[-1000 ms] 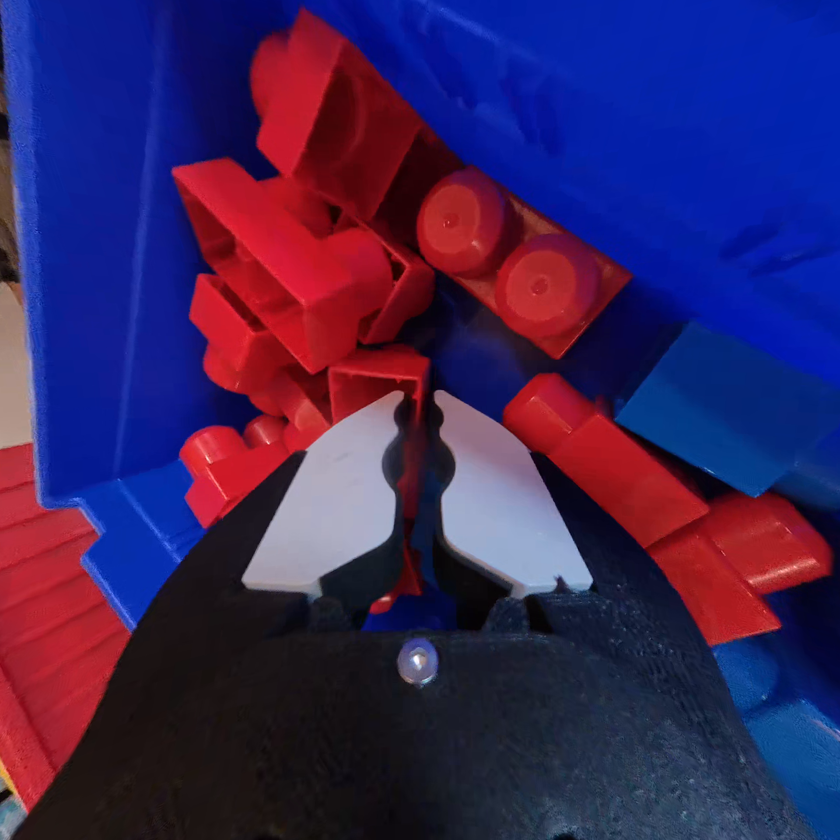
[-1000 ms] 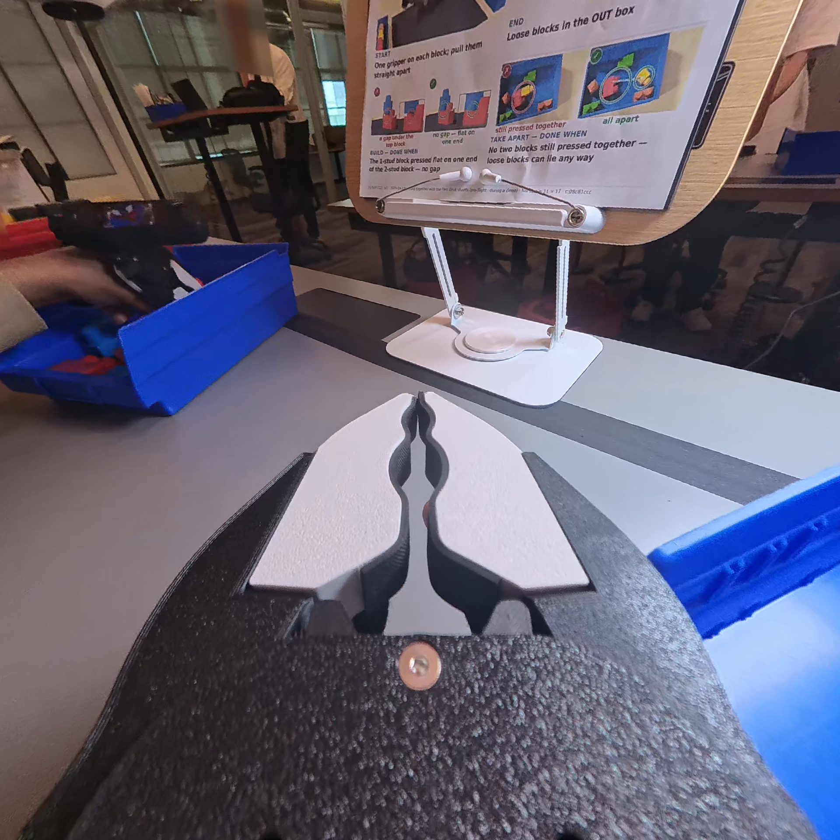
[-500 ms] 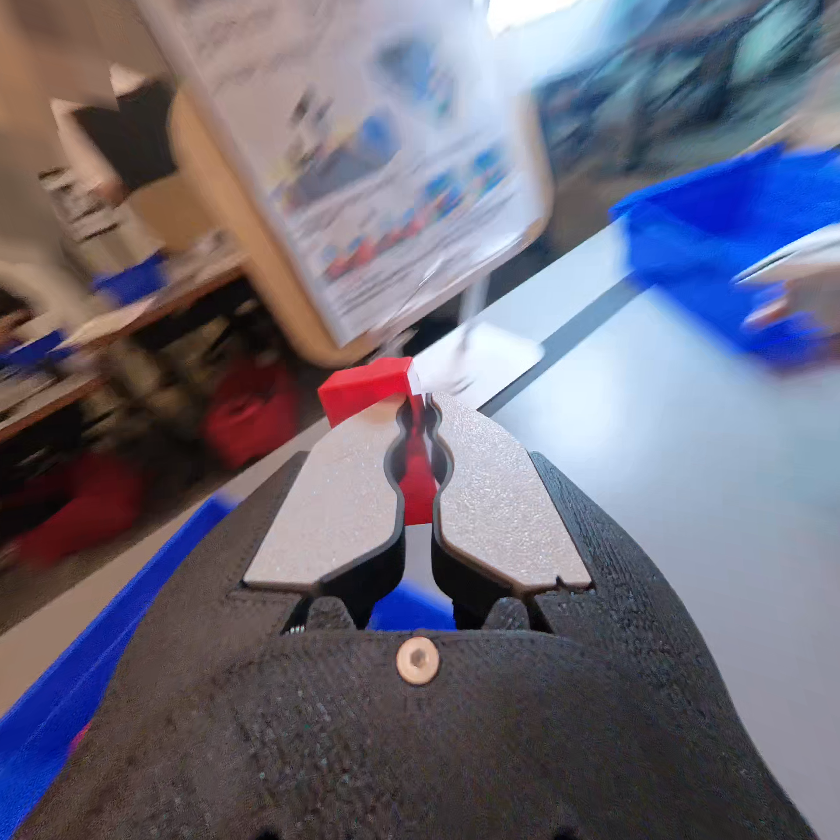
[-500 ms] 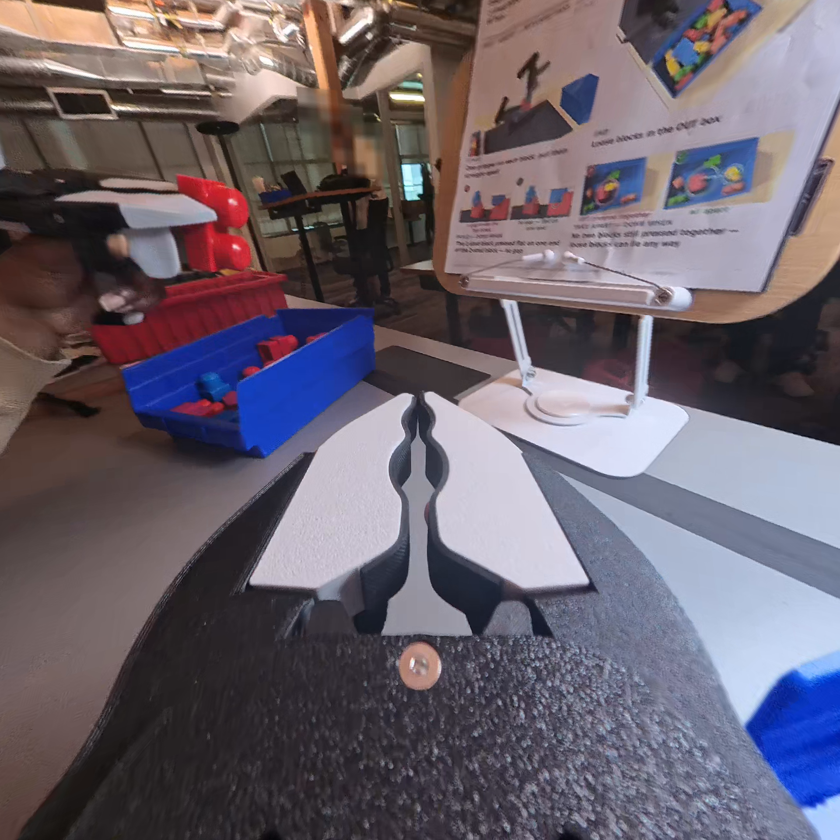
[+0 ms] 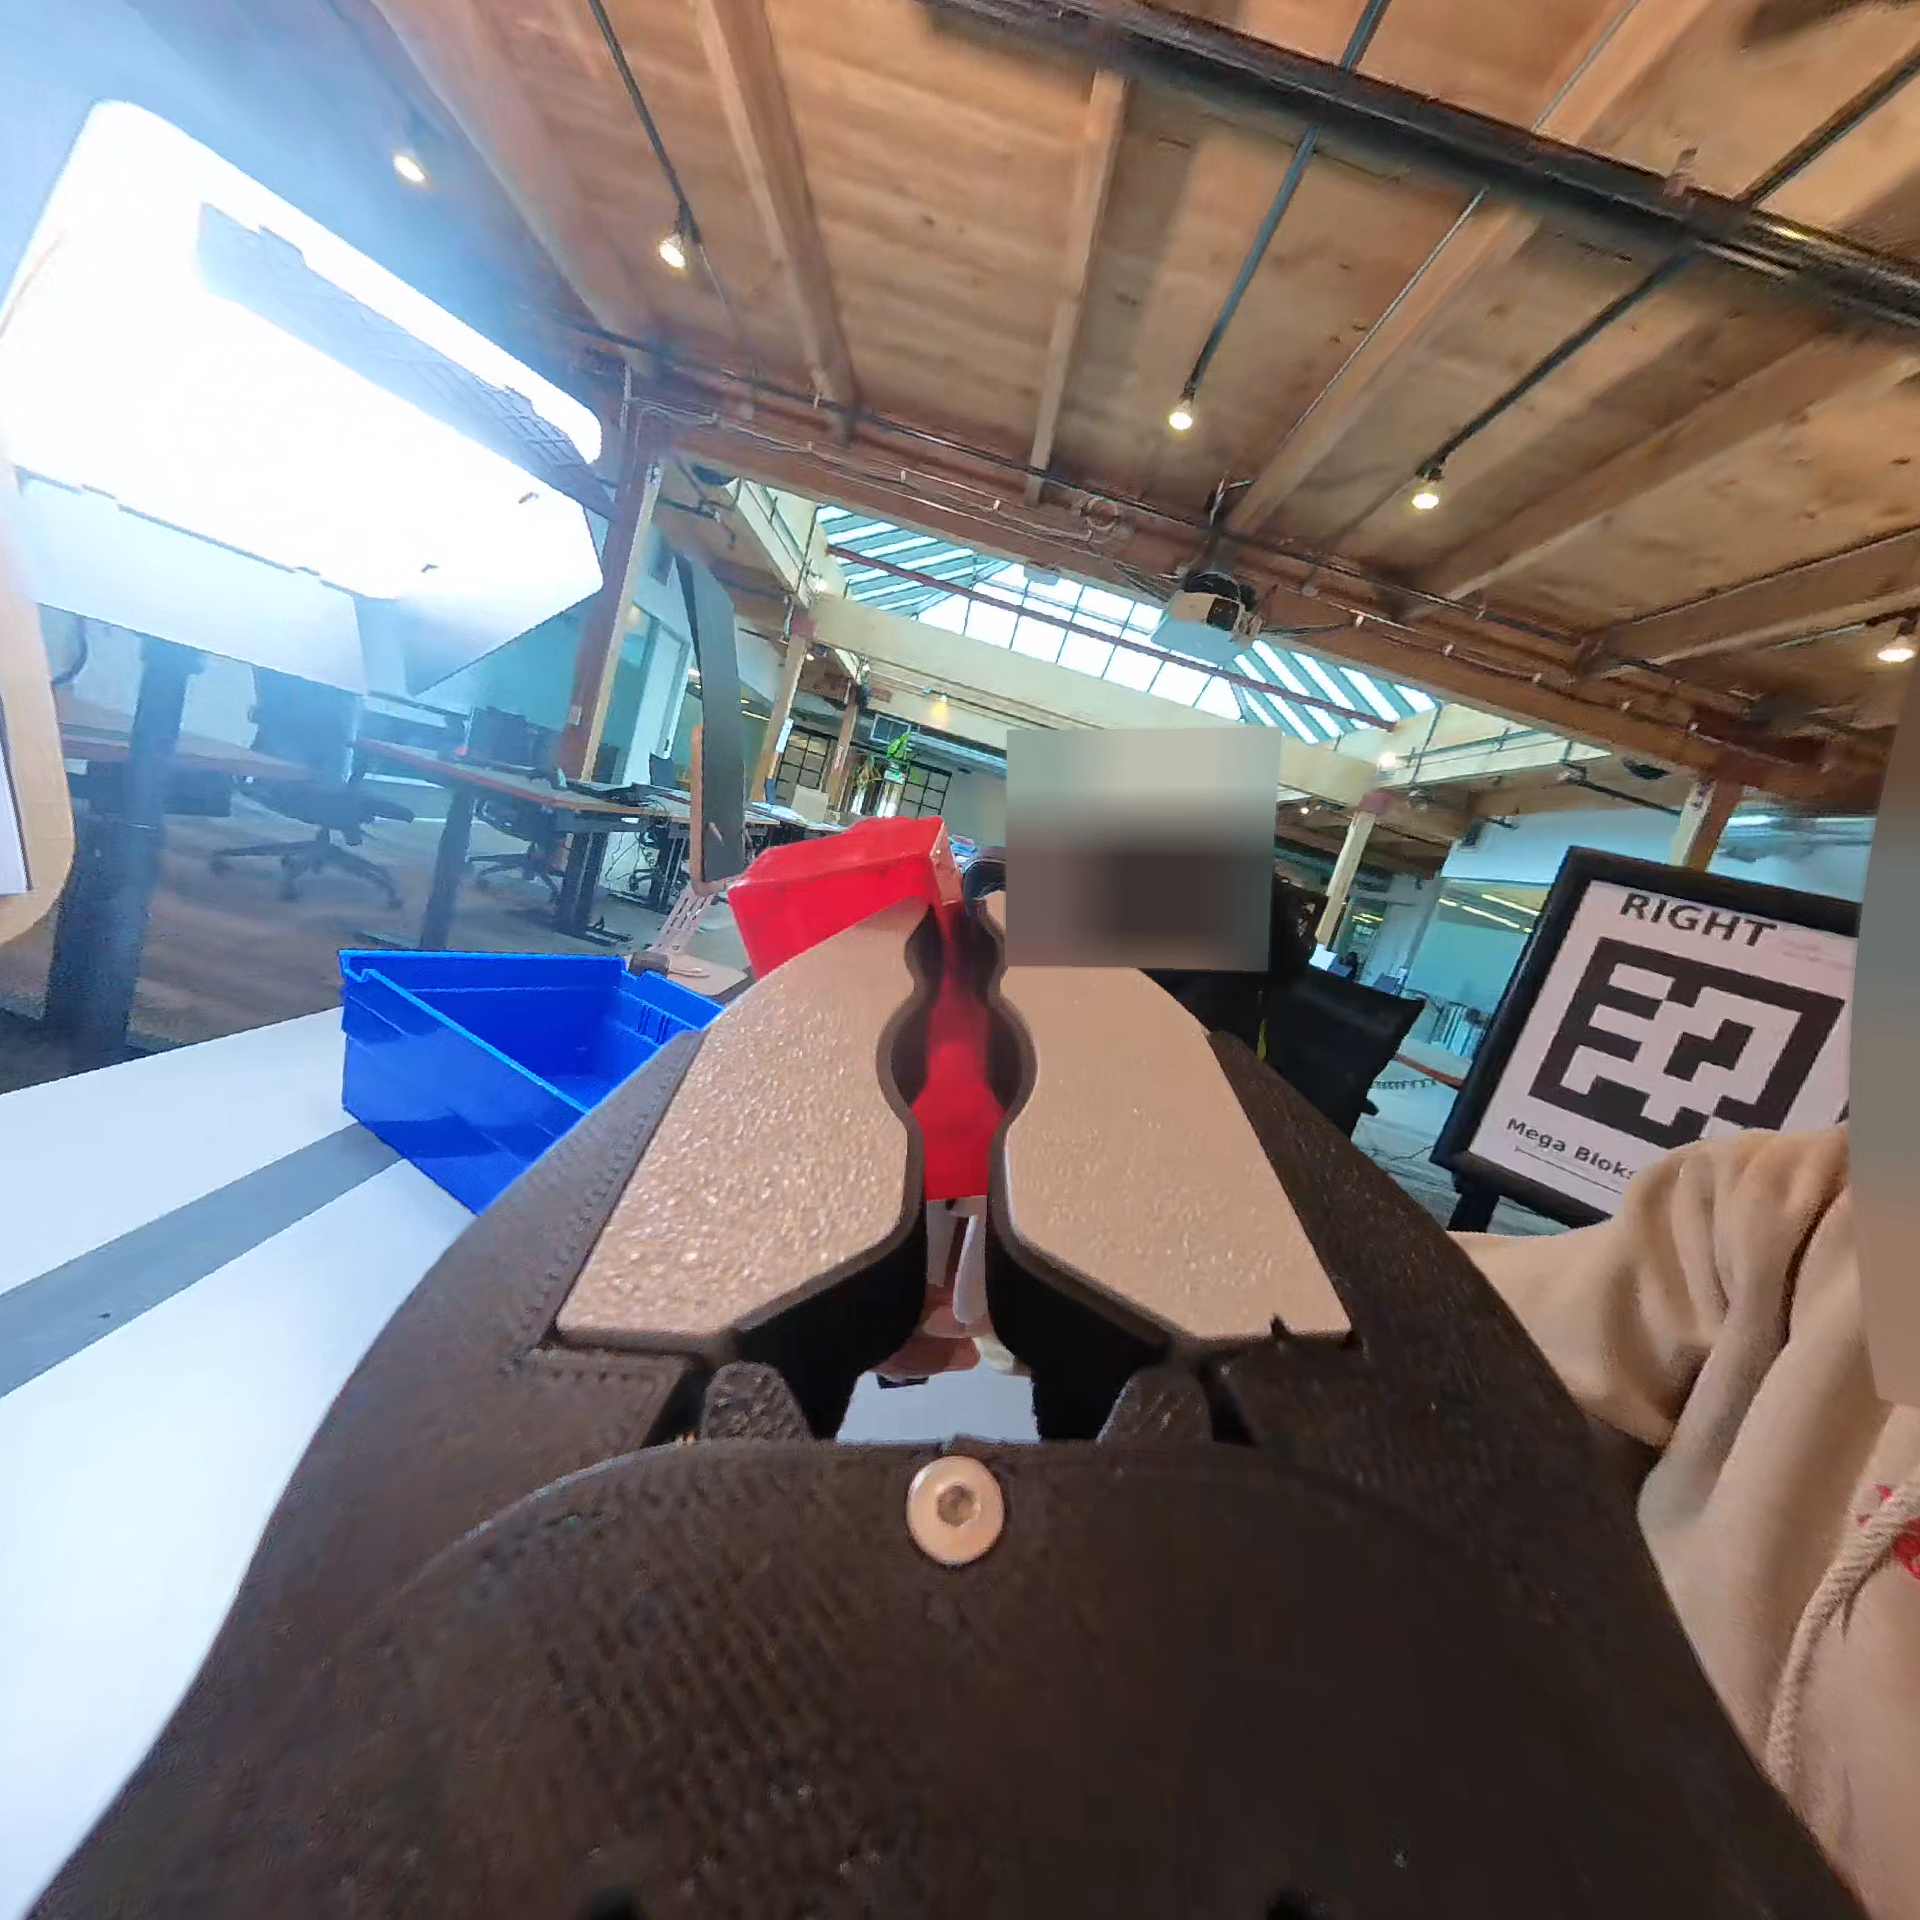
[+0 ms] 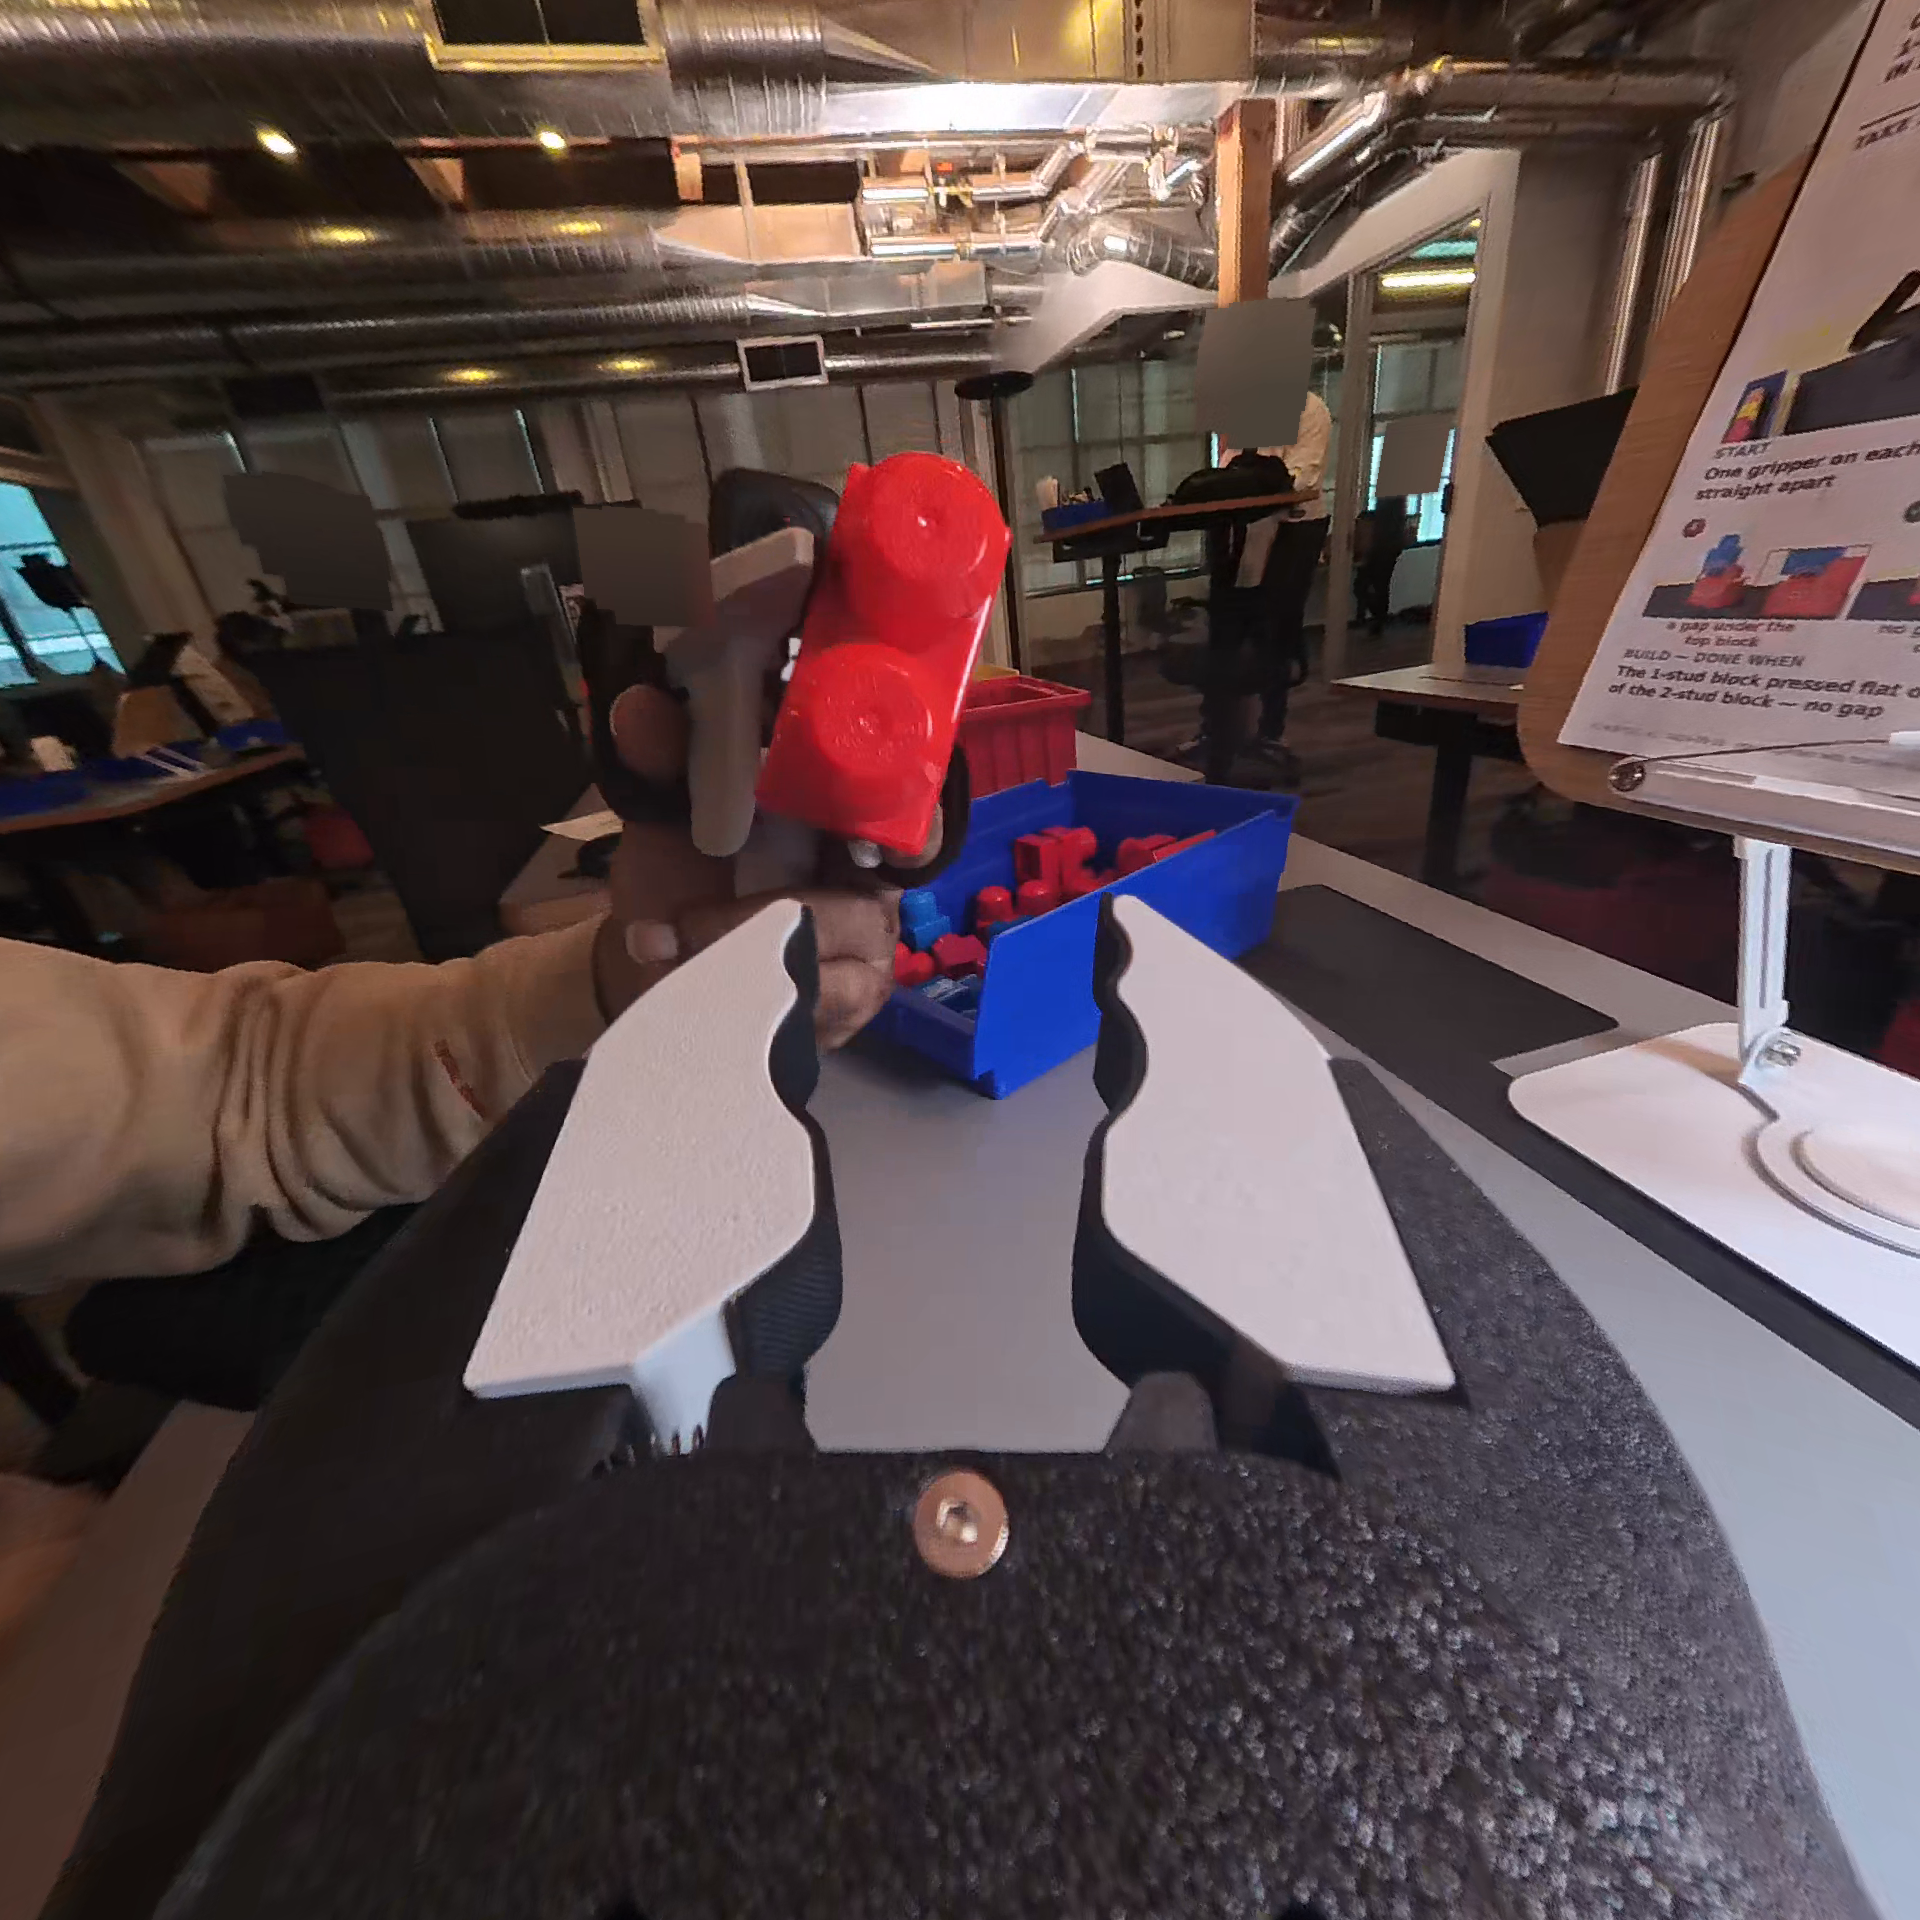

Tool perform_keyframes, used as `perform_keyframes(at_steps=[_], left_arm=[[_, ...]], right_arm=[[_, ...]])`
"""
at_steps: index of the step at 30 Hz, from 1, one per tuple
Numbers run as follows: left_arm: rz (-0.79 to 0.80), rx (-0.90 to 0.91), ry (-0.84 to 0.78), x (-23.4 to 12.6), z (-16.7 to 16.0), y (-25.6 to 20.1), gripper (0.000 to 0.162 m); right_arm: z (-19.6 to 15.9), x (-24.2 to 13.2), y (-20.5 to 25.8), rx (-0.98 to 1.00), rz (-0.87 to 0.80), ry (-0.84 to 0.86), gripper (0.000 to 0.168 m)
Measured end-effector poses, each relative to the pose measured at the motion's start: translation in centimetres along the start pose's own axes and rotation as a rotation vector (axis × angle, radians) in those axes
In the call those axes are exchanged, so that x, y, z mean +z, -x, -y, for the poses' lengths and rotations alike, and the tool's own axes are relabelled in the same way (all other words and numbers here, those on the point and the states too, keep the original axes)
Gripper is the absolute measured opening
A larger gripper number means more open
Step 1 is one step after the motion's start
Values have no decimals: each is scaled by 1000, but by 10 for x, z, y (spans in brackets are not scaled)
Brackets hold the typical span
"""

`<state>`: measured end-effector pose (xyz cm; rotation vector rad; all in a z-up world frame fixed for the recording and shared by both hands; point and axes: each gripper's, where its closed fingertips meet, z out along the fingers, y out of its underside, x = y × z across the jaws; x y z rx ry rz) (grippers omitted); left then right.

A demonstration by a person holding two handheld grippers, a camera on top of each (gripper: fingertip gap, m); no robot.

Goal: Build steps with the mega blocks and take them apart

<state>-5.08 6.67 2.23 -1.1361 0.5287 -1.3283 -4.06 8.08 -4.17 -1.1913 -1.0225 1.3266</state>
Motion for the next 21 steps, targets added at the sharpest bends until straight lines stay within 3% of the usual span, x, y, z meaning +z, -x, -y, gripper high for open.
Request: perform_keyframes(at_steps=[8, 10, 14, 18, 21], left_arm=[[-50, -66, -42, 3, -20, 1, 5], [-21, -17, -39, 2, -23, 4, 6], [22, 44, -37, 2, -25, 7, 5], [110, 115, 70, 1, -33, 19, 10], [137, 221, 163, -5, -25, 21, 22]], right_arm=[[-5, 11, 18, 94, 81, -26, 47], [-2, 13, 26, 150, 125, -48, 53], [-4, 16, 14, 226, 51, -52, 36], [-6, 8, 4, 188, 20, -3, 36], [-6, -9, -13, 51, -57, 102, 36]])
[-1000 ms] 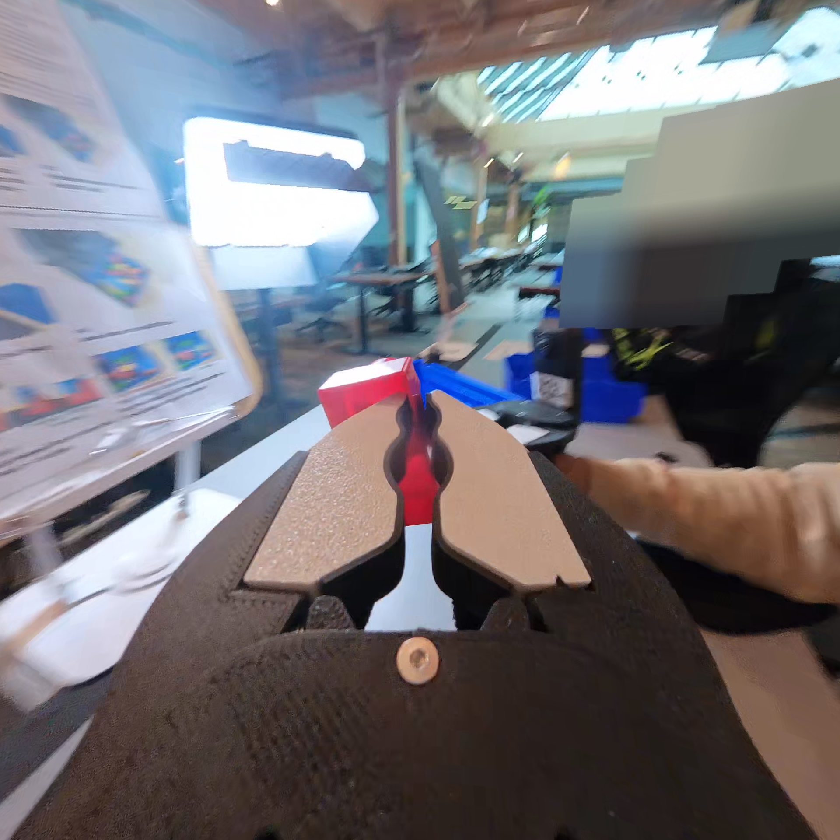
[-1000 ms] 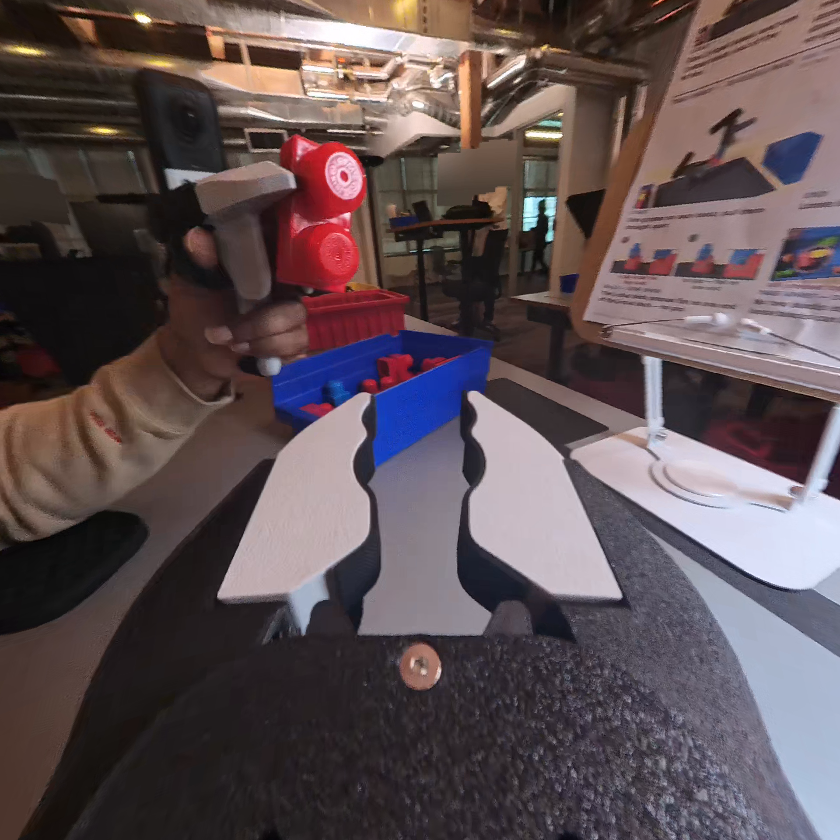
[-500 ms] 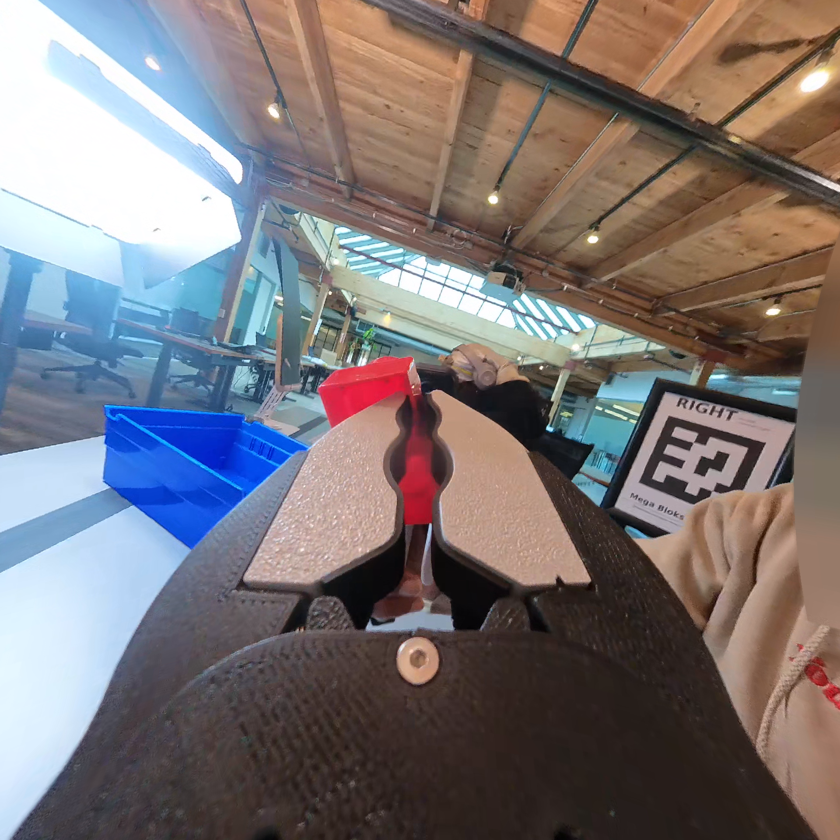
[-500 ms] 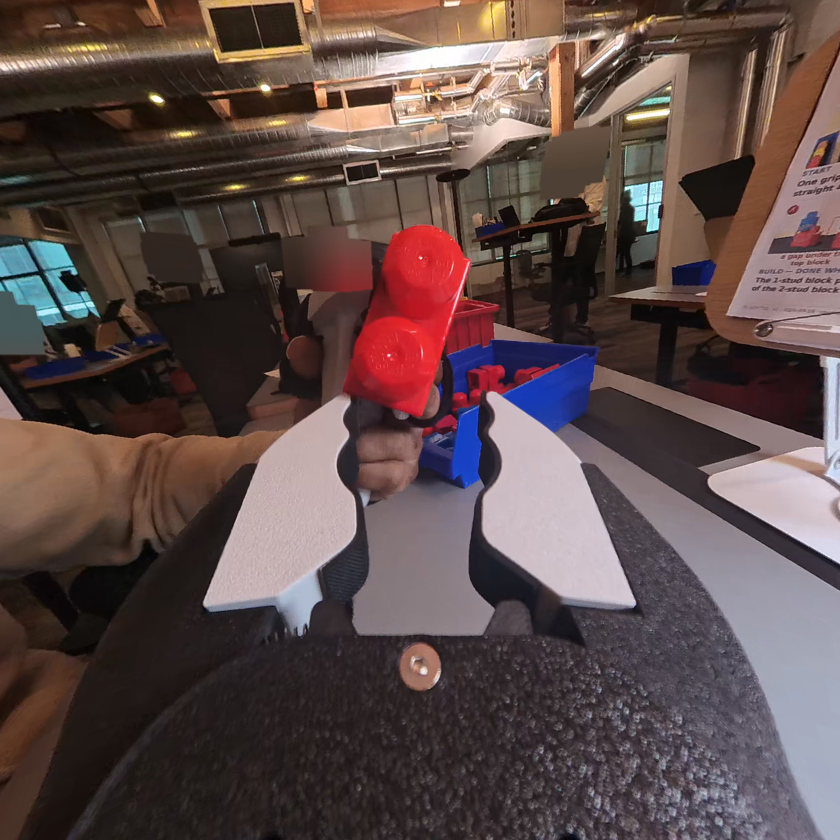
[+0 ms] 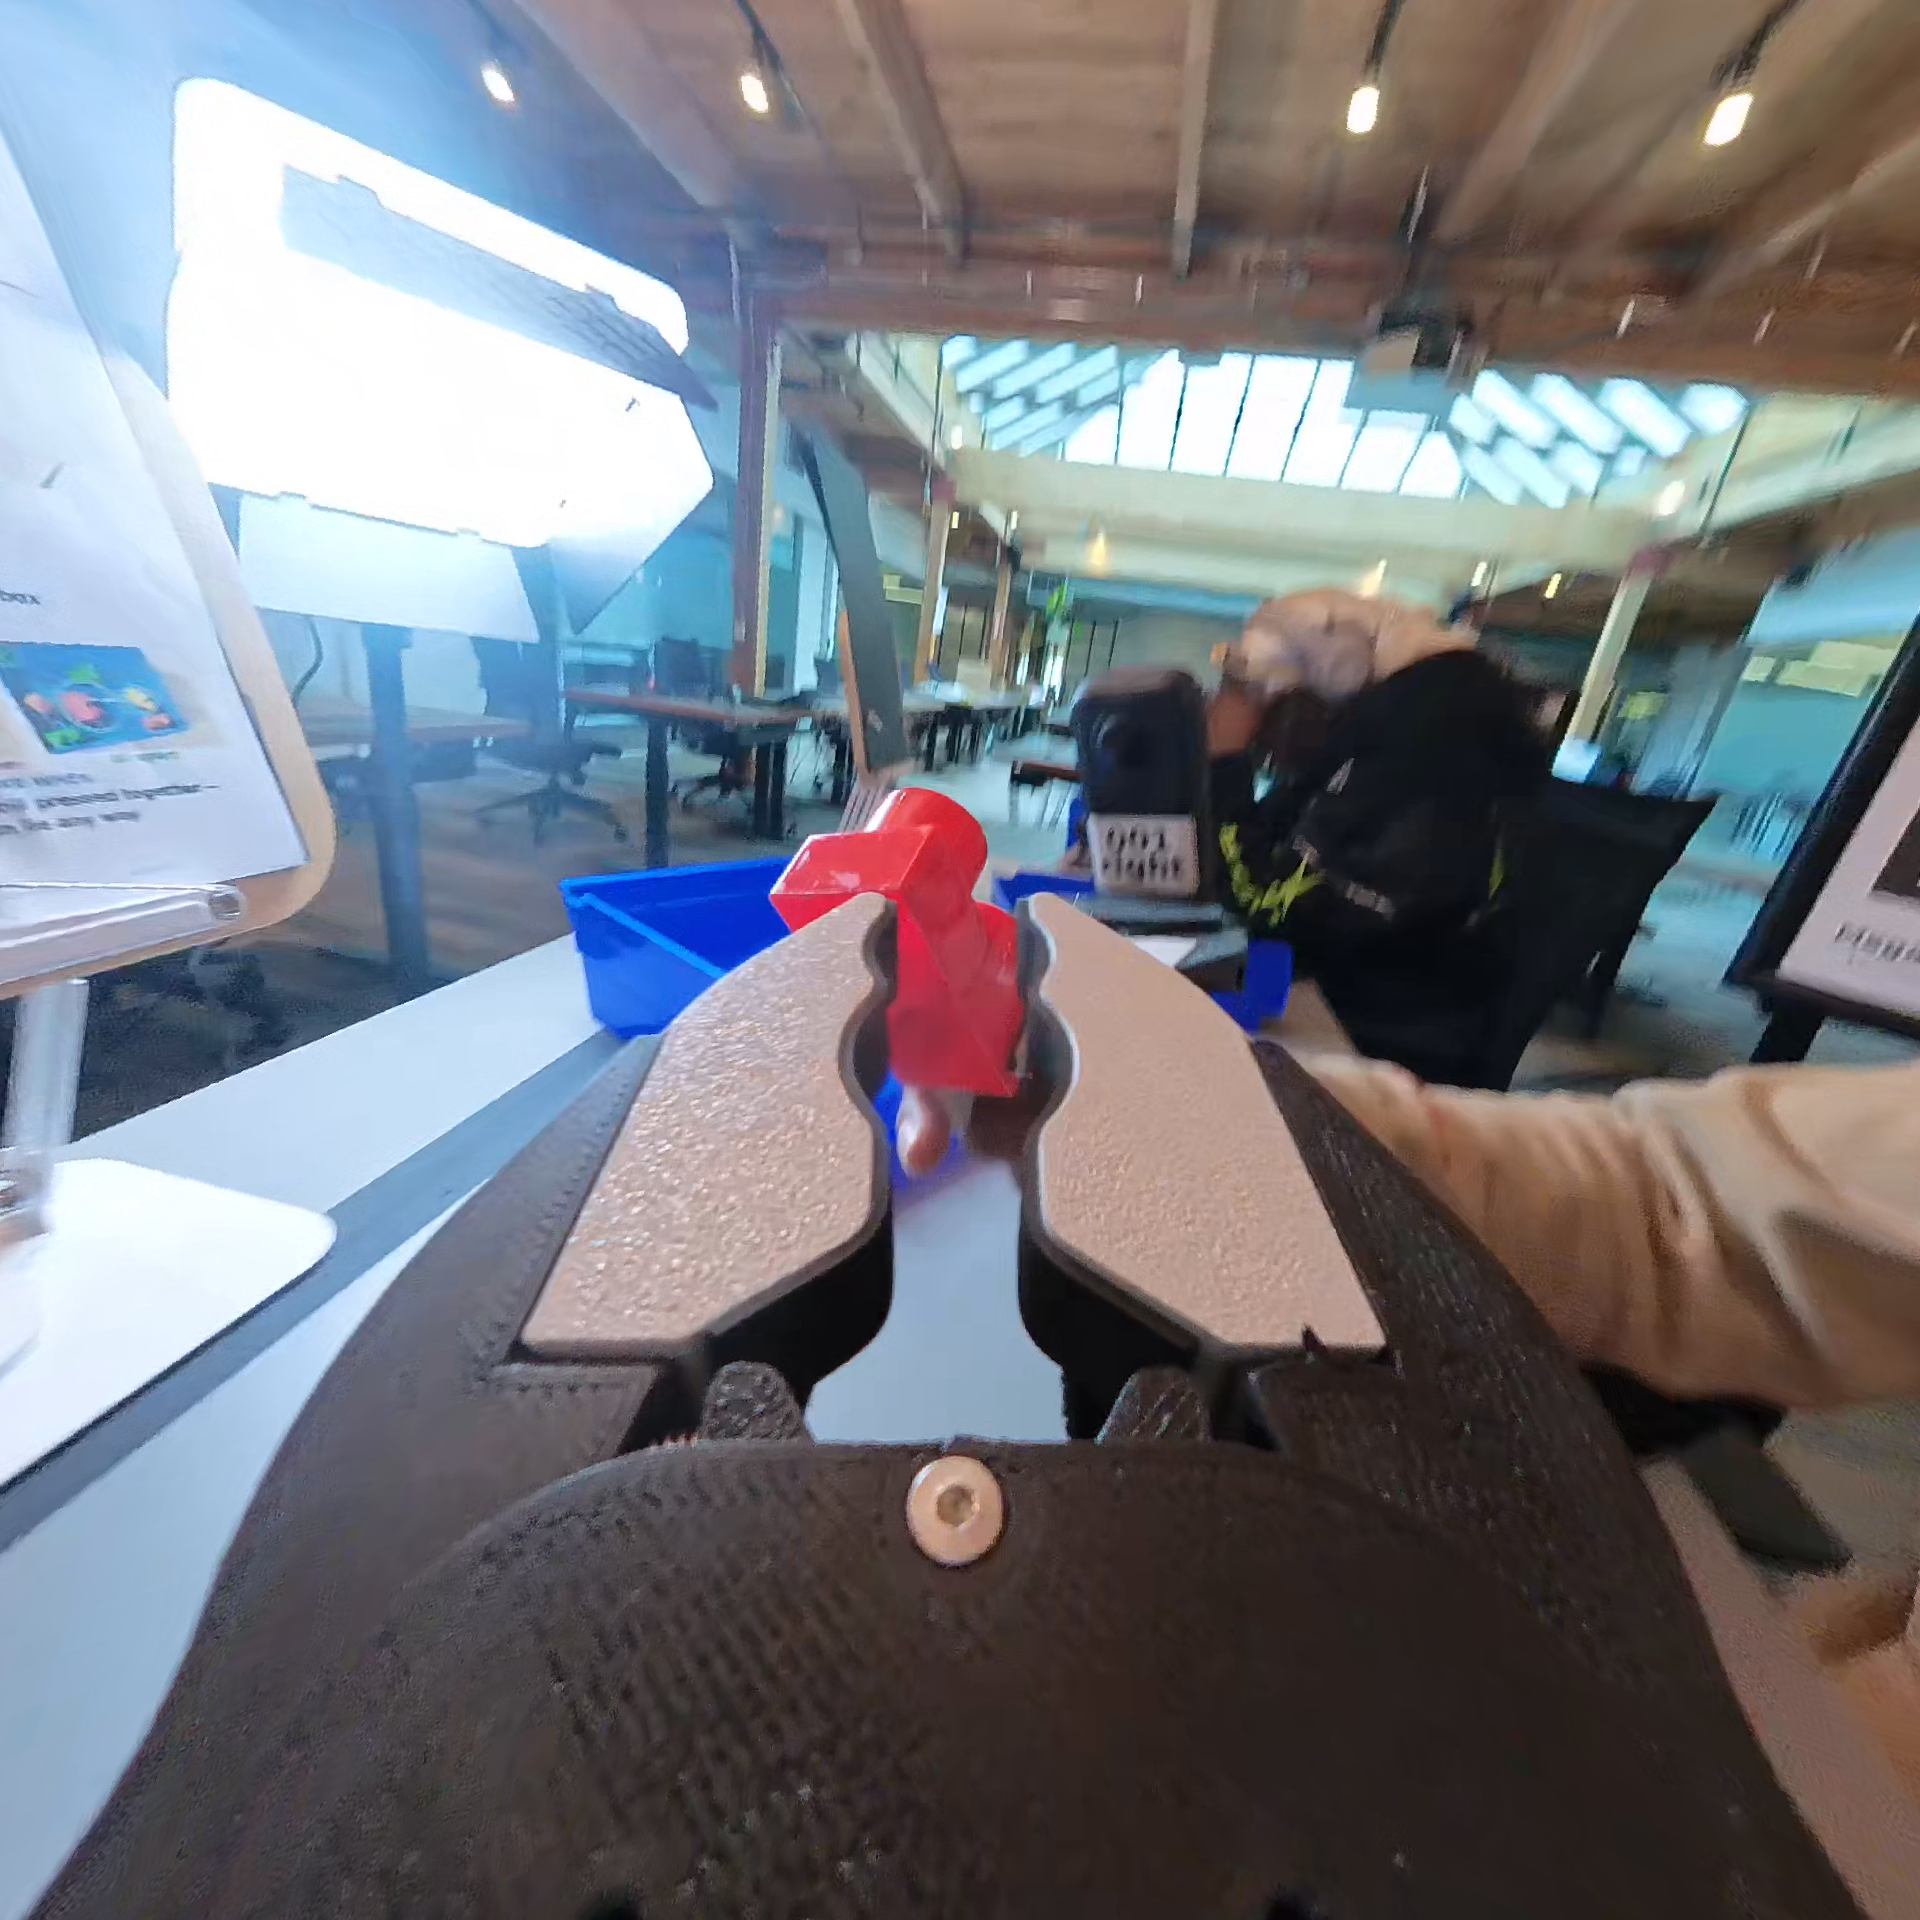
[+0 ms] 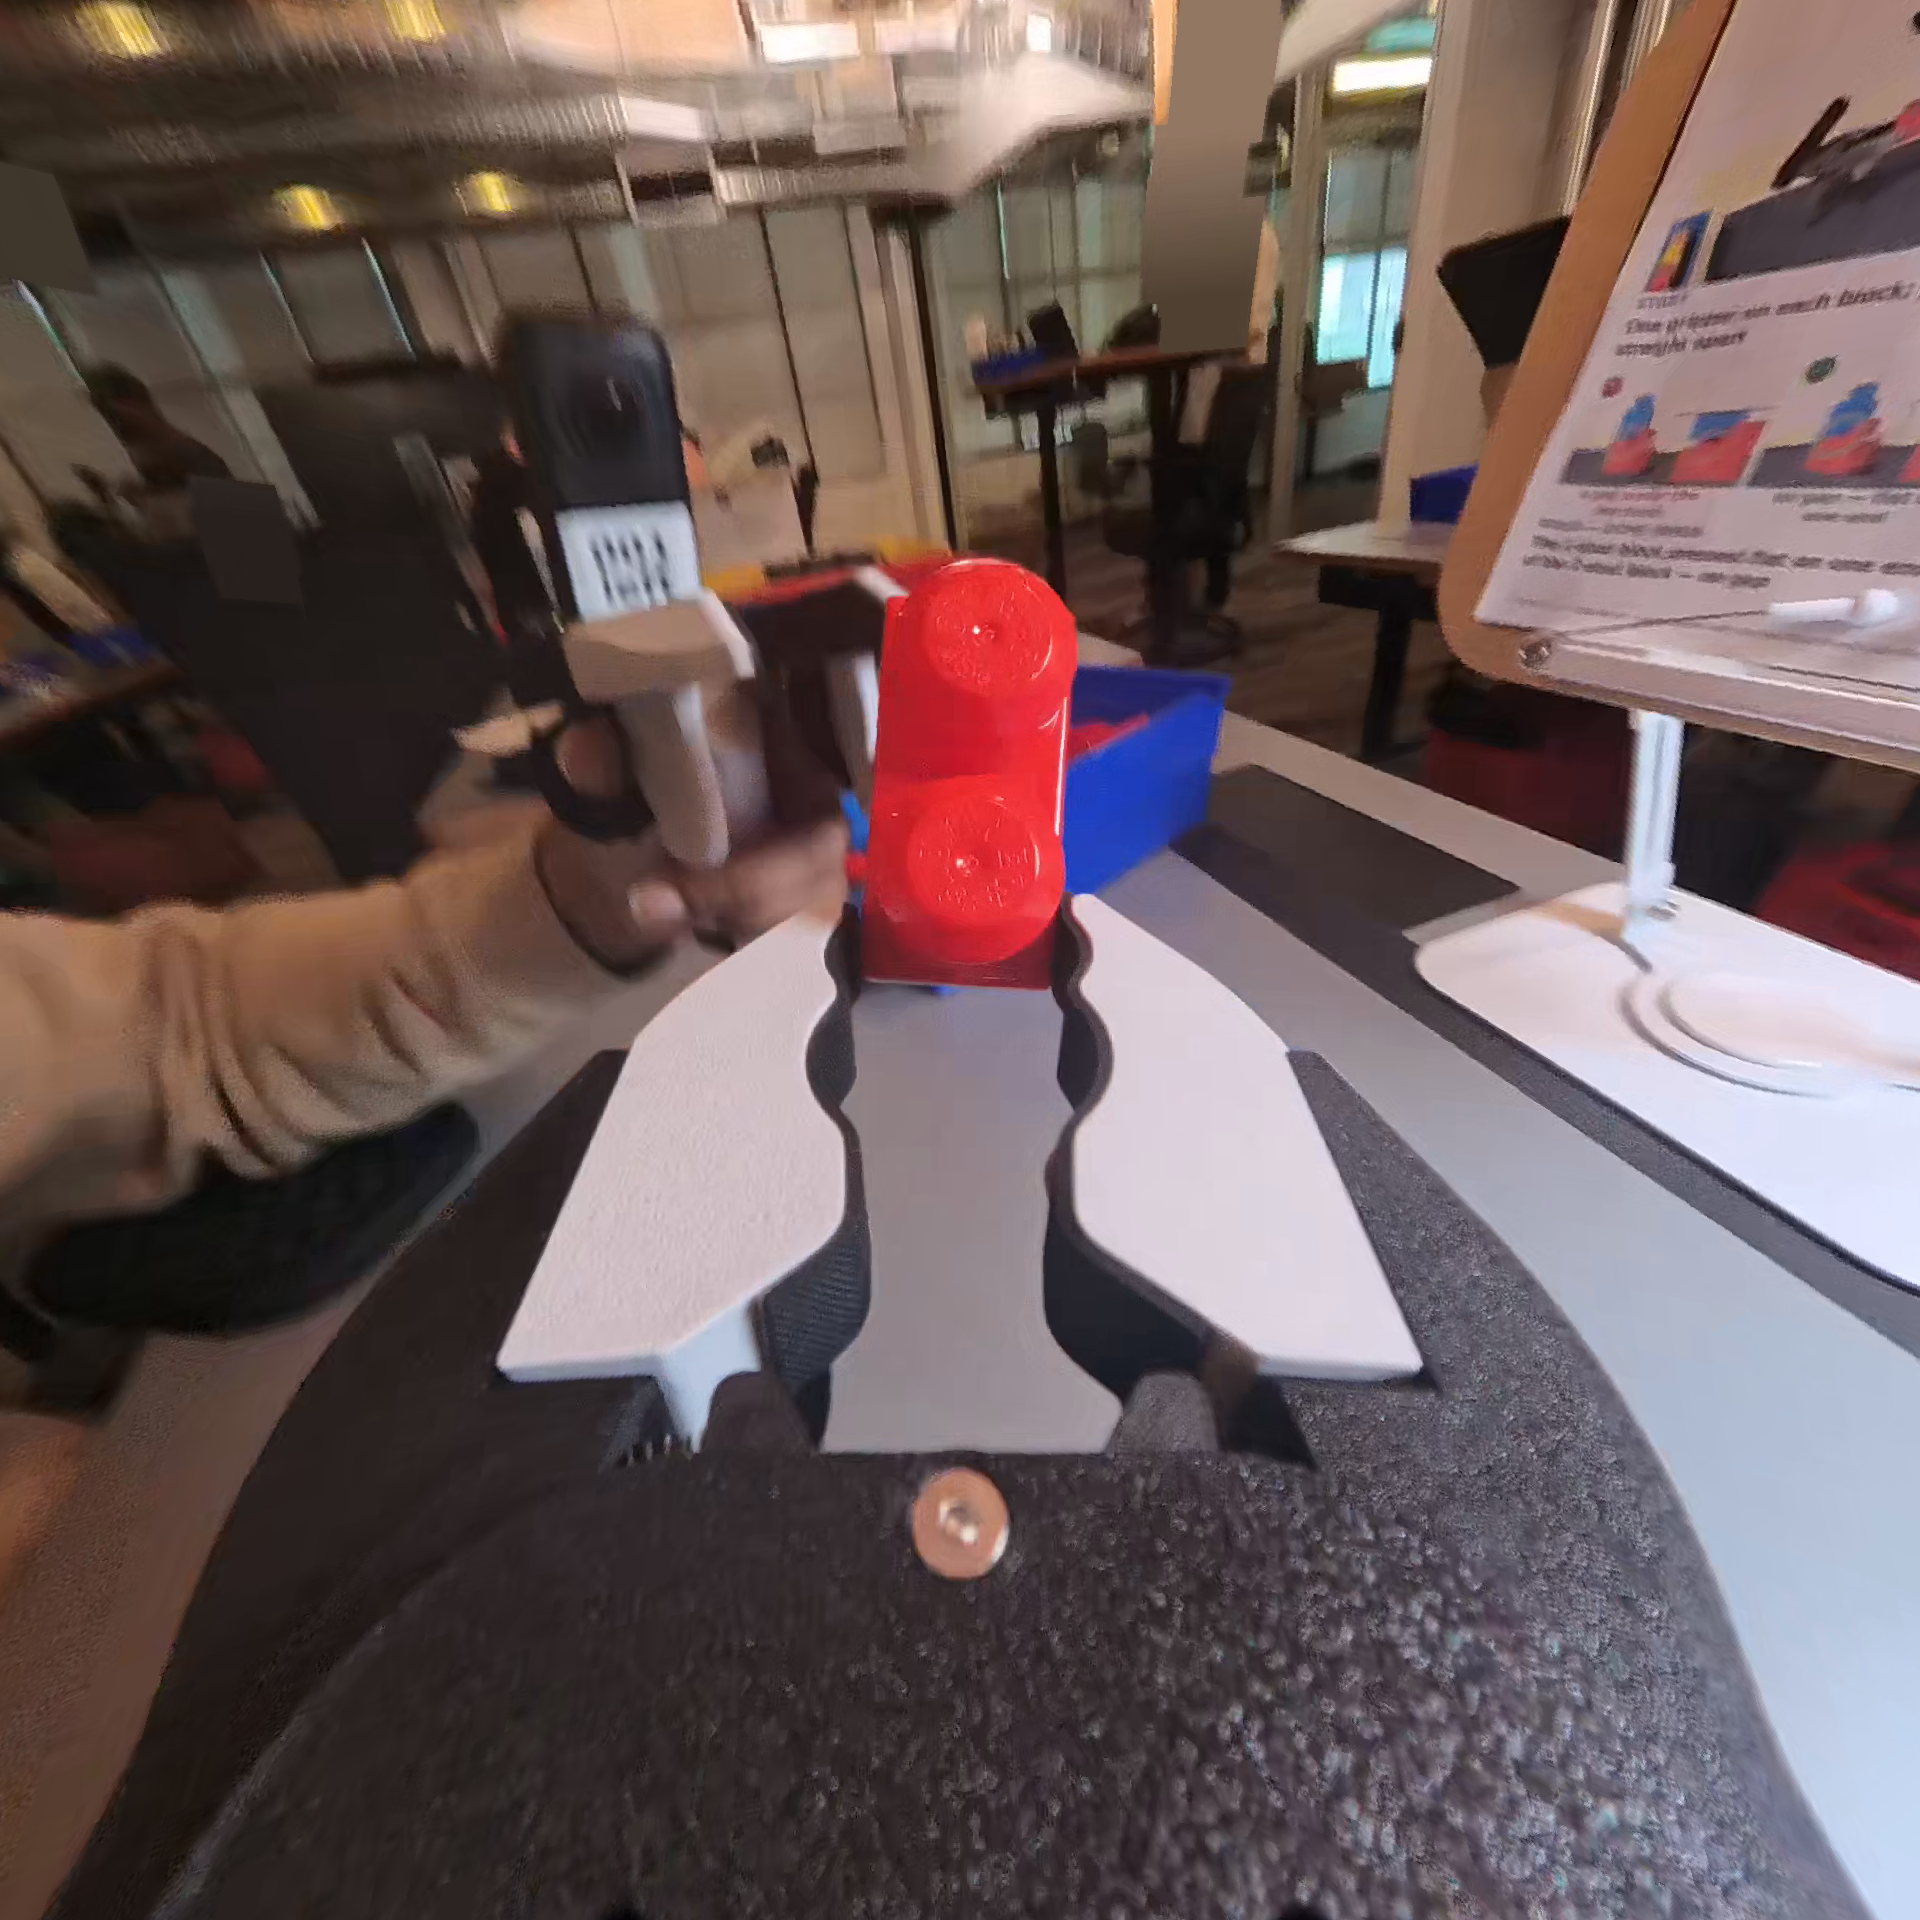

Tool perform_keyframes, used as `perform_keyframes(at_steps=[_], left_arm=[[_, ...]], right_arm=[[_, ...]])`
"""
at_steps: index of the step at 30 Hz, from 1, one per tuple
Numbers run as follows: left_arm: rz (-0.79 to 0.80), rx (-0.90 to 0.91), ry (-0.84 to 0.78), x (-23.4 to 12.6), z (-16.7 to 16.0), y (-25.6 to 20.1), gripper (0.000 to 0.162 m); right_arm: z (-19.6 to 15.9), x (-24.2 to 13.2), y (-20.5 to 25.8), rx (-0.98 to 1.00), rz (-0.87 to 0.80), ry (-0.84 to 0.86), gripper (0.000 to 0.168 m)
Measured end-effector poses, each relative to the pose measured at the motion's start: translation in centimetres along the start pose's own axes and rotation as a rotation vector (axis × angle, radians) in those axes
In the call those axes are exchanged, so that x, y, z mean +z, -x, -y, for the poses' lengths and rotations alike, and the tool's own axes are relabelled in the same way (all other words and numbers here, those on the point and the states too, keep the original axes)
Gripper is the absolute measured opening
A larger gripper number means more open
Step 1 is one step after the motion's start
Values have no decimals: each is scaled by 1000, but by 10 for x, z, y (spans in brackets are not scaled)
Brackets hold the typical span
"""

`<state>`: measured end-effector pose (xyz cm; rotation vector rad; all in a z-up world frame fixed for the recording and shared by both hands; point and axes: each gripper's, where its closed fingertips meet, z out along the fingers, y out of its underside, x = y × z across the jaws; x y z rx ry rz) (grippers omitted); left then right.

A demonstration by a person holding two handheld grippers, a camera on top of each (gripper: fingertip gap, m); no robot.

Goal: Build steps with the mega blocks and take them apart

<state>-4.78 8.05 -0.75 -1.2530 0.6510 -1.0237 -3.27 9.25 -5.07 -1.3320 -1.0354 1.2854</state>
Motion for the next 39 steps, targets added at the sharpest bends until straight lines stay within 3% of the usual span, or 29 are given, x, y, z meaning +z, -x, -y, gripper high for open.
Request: perform_keyframes(at_steps=[3, 5, 8, 10, 17, 19, 27, 30, 33, 37, 39], left_arm=[[56, 151, 234, -10, -16, 12, 47], [72, 255, 399, -16, -40, 16, 54], [-17, 380, 670, -25, -91, 8, 56], [-84, 413, 781, -31, -117, 2, 39], [-99, 322, 680, -24, -110, 1, 34], [-100, 301, 668, -25, -107, 2, 34], [-154, 249, 705, -30, -118, -2, 33], [-106, 310, 624, -29, -92, 3, 36], [75, 321, 463, -47, -27, 32, 34], [535, 325, 274, -129, 54, 108, 20], [763, 266, 317, -182, 55, 148, 17]], right_arm=[[-29, -13, -8, -157, -17, 239, 36], [-50, -14, -1, -224, 32, 362, 36], [-76, -10, 14, -256, 110, 480, 36], [-86, -9, 14, -282, 112, 524, 36], [-70, -12, 7, -275, 77, 440, 37], [-72, -8, 7, -280, 70, 441, 43], [-90, 0, 11, -252, 111, 457, 37], [-80, -3, 9, -214, 115, 403, 37], [-68, -10, 0, -159, 95, 338, 38], [-62, -16, -20, -112, 38, 300, 38], [-64, -16, -26, -96, 21, 300, 38]])
